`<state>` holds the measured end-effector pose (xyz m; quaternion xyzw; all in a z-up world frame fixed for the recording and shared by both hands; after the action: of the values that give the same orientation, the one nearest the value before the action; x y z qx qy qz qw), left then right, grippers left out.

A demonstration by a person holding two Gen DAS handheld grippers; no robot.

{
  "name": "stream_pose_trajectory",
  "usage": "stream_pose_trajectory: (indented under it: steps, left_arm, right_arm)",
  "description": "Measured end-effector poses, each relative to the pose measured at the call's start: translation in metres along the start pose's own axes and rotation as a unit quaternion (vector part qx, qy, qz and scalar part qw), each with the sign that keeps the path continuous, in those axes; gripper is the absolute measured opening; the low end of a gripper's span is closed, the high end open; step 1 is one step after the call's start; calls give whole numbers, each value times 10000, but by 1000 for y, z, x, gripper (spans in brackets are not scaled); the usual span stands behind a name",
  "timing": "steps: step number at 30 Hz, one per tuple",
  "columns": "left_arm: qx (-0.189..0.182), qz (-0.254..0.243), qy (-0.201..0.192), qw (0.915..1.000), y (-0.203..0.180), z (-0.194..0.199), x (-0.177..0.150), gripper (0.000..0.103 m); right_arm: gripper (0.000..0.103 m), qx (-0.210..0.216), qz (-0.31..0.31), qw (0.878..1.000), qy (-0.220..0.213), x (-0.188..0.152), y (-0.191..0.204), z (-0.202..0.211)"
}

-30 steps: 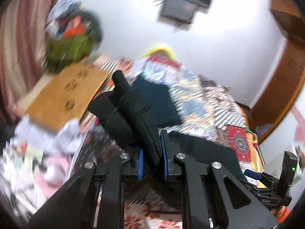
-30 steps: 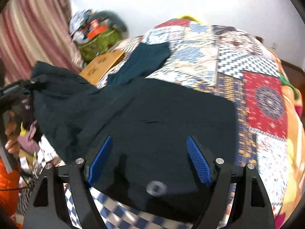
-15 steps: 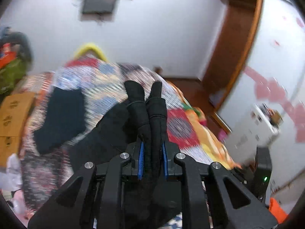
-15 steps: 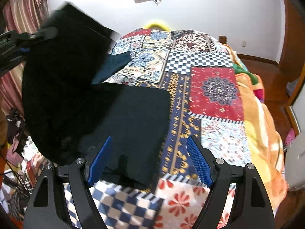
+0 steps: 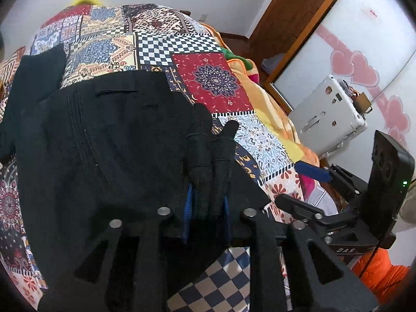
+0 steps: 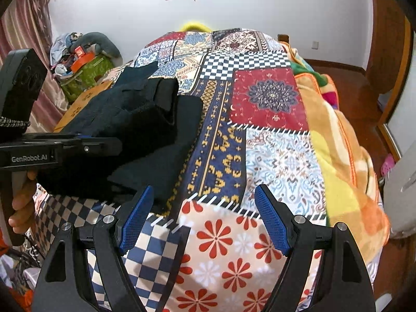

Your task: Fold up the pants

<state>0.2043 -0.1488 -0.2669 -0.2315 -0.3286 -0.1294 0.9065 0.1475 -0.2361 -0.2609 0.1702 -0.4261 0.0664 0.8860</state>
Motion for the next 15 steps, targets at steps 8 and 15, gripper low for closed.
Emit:
stream_pose_trajectory:
  steps: [8, 15]
  left_arm:
    - [655, -263, -774, 9945, 25, 42, 47, 59]
    - [2024, -160, -773, 9761, 140, 44, 98, 60]
  right_arm:
    - [77, 215, 1, 9997, 100, -7, 18, -1]
    - [77, 586, -47, 9981, 162, -6, 42, -10]
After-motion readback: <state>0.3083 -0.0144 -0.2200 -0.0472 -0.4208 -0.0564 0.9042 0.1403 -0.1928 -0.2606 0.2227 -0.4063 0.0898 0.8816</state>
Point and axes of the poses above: each gripper's, at about its wrist camera, not at the fingertips, and z roughly against the way its jaws point, y to its left, x to its top, the point moved 9 cm from there along -z, roughly the way its jaws point, and after that the axes turned 14 degrees about -y, right-handed, at the moved point
